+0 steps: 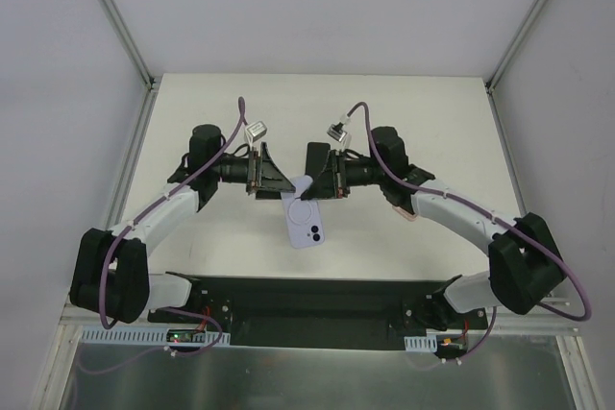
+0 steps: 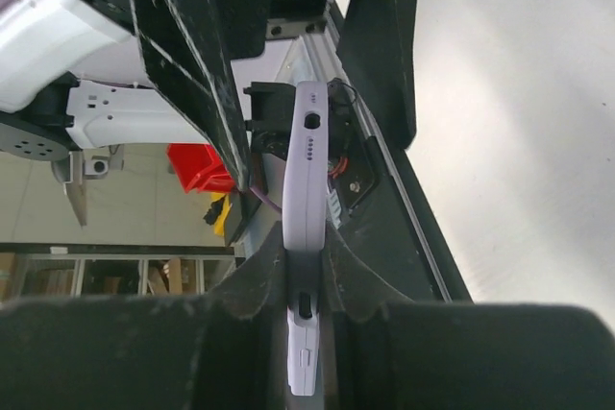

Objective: Take the phone out of the phone case
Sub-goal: Adjust the phone.

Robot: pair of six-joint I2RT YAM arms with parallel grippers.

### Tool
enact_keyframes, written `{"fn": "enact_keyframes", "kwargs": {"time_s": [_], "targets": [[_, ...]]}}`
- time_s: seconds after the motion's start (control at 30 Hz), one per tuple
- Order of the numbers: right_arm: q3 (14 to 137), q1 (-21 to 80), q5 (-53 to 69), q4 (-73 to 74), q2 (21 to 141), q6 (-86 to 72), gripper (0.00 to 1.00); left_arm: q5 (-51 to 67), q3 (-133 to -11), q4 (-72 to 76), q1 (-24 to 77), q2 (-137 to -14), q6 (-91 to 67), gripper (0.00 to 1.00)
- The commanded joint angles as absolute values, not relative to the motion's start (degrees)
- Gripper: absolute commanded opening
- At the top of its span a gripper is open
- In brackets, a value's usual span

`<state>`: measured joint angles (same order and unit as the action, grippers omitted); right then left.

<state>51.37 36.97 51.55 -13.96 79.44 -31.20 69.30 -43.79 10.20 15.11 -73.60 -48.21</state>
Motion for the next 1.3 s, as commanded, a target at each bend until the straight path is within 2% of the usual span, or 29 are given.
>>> {"fn": "enact_keyframes", "kwargs": {"time_s": [0.0,0.07,0.17,0.2,0.23,0.3,0.37,0.4,0.47,0.5,0.53,0.57,0.63,0.7,0.77,0.87,0.97,1.1,1.27], "targets": [[52.1,36.8,56.8,-29.3,83.0,-38.2,0.01,74.7,-40.1,33.0,15.8,-71.5,-60.8,0.69],[52.6,36.9,57.2,-32.2,84.8,-41.3,0.01,74.6,-39.6,35.2,15.8,-71.2,-61.8,0.64],[53.7,36.9,57.7,-33.2,88.3,-44.0,0.01,74.4,-39.5,36.7,15.7,-71.0,-63.3,0.42],[53.9,36.8,57.7,-33.2,90.2,-44.6,0.02,74.2,-39.6,37.0,15.7,-70.9,-63.7,0.34],[54.1,36.7,57.6,-33.0,91.1,-45.3,0.02,73.6,-39.7,37.0,15.6,-70.9,-64.0,0.13],[54.1,36.2,56.5,-32.8,92.8,-47.2,0.02,72.7,-39.7,37.1,15.4,-71.1,-65.0,0.00],[54.1,36.0,55.2,-29.2,93.0,-45.1,0.11,71.3,-39.6,36.9,14.9,-71.6,-66.0,0.00],[54.6,36.0,52.2,-26.0,91.6,-42.6,0.29,70.8,-39.6,36.8,14.8,-71.7,-67.3,0.00],[56.9,36.3,47.1,-7.5,89.4,-35.6,0.45,68.7,-39.8,35.6,14.4,-72.2,-68.4,0.00],[60.1,36.5,39.5,-0.7,86.9,-28.1,0.54,67.8,-40.2,33.3,14.3,-72.3,-67.9,0.00],[61.3,37.1,35.1,10.3,85.7,-25.8,0.57,66.6,-40.8,27.7,14.2,-72.2,-67.0,0.00],[62.4,37.4,31.2,14.2,84.3,-23.8,0.62,64.0,-42.3,23.9,14.2,-72.2,-65.9,0.00],[63.9,38.7,20.7,21.4,80.0,-20.8,0.63,60.8,-44.0,12.2,14.2,-71.8,-62.0,0.00],[64.9,40.8,11.8,24.8,76.1,-18.1,0.65,56.1,-46.9,6.7,14.2,-71.9,-59.5,0.00],[67.8,47.1,4.2,30.0,74.1,-15.7,0.68,53.6,-48.7,1.2,14.2,-72.3,-59.4,0.00],[72.1,57.3,-15.6,35.1,75.1,-11.6,0.69,50.6,-51.4,-5.0,14.3,-74.9,-59.6,0.00],[74.7,65.6,-27.5,37.8,77.8,-9.8,0.69,48.1,-52.4,-7.9,14.3,-76.2,-60.6,0.00],[77.5,75.3,-37.5,37.8,81.7,-6.3,0.70,46.1,-53.1,-10.5,14.3,-76.5,-60.8,0.00],[83.6,80.6,-48.2,39.9,91.0,-1.3,0.70,44.9,-53.7,-12.5,14.3,-76.1,-61.0,0.00]]}}
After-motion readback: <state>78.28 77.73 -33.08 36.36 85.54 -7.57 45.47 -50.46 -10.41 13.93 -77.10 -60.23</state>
